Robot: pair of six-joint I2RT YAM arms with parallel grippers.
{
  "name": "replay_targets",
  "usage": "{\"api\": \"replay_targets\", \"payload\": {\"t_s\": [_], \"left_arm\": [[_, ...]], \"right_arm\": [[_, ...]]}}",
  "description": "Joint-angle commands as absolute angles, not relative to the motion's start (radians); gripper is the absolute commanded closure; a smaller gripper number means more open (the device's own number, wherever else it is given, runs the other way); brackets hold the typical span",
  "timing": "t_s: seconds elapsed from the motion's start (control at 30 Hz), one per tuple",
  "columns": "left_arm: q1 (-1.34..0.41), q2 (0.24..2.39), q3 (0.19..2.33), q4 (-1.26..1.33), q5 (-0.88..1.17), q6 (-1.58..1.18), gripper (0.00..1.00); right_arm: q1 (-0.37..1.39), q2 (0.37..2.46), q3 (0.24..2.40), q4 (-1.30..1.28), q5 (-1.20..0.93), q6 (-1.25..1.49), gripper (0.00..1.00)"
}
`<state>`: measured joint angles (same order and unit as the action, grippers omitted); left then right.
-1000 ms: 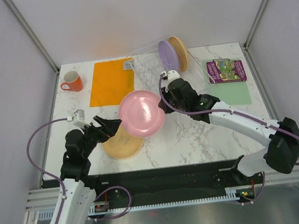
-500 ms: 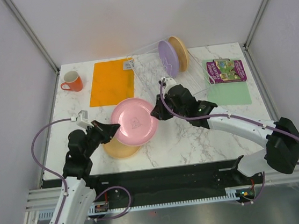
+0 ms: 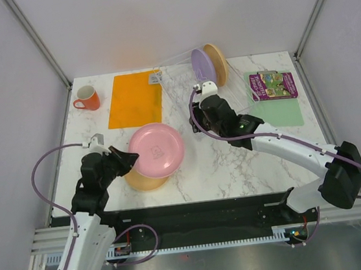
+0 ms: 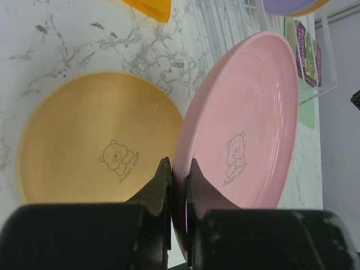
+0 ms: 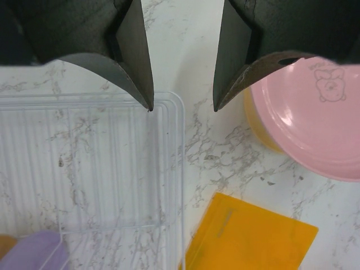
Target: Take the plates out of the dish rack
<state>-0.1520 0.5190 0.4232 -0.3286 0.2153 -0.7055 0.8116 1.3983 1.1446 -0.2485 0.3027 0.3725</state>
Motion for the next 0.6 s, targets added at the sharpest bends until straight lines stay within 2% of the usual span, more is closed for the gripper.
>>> {"api": "replay_targets", "payload": {"t_s": [0.0, 0.37, 0.57], "left_arm": [[-0.149, 0.509, 0.468, -0.390, 0.140, -0.654, 0.98], [-0.149, 0.515, 0.414, -0.492, -0.090, -0.727, 0.98], [-0.149, 0.480, 0.384, -0.523, -0.155, -0.795, 0.98]], "right_arm": [[0.811, 1.413, 1.172, -0.284, 0.423, 0.308, 0.47], [0.785, 1.436, 1.149, -0.298, 0.480, 0.250, 0.46], [0.773, 1.557, 1.215, -0.295, 0.416, 0.170, 0.46]]}}
